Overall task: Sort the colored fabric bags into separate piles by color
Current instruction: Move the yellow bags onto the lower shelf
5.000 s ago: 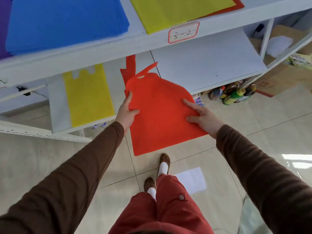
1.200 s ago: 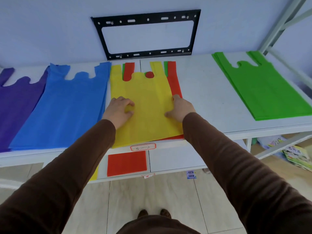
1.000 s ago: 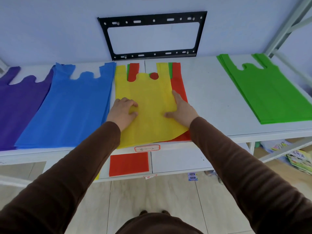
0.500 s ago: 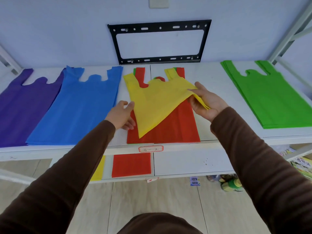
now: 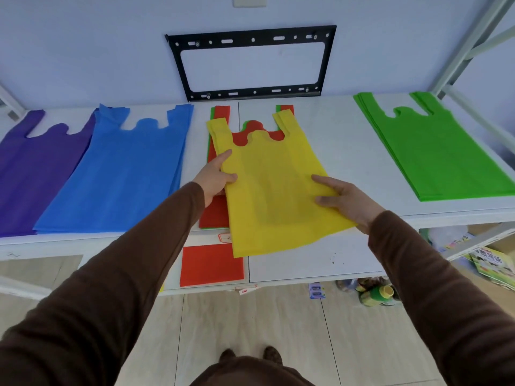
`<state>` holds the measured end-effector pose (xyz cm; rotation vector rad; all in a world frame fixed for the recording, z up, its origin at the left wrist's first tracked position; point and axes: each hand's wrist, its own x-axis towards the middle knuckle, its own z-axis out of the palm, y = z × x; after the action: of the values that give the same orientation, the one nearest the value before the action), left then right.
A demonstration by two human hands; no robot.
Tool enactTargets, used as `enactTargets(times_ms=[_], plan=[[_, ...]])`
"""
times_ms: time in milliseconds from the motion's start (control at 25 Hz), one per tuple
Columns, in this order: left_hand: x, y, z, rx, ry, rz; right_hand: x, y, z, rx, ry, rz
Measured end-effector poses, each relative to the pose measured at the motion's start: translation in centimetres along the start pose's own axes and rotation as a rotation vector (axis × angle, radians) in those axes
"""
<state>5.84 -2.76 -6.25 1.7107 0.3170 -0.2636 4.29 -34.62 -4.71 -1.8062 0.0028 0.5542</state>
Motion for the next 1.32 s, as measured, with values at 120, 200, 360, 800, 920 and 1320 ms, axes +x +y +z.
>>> enactTargets(times_ms=[120, 200, 360, 800, 920, 1320], plan=[[-0.3, 0.0, -0.9, 0.178, 0.028, 0.089, -0.6, 0.6, 1.7, 0.017, 0.076, -0.071], [-1.5, 0.3, -2.3, 0.235, 0.028, 0.154, -2.2, 0.4, 3.6, 0.040, 0.101, -0.130], [-6.3, -0.9, -7.2, 0.307, -0.003, 0.272, -6.8, 0.7, 9.1, 0.090, 0.076, -0.186], [-24.8, -19.6, -23.1, 0.351, -0.113, 0.215, -15.2, 11.5, 35.0, 0.020, -0.159, 0.082], [-25.6, -26.2, -26.1, 0.346, -0.109, 0.065, -14.8, 14.1, 39.4, 0.015, -0.259, 0.182], [-15.1, -35.7, -38.0, 0.332, -0.008, -0.088, -3.2, 13.9, 52.9, -0.186, -0.090, 0.148]])
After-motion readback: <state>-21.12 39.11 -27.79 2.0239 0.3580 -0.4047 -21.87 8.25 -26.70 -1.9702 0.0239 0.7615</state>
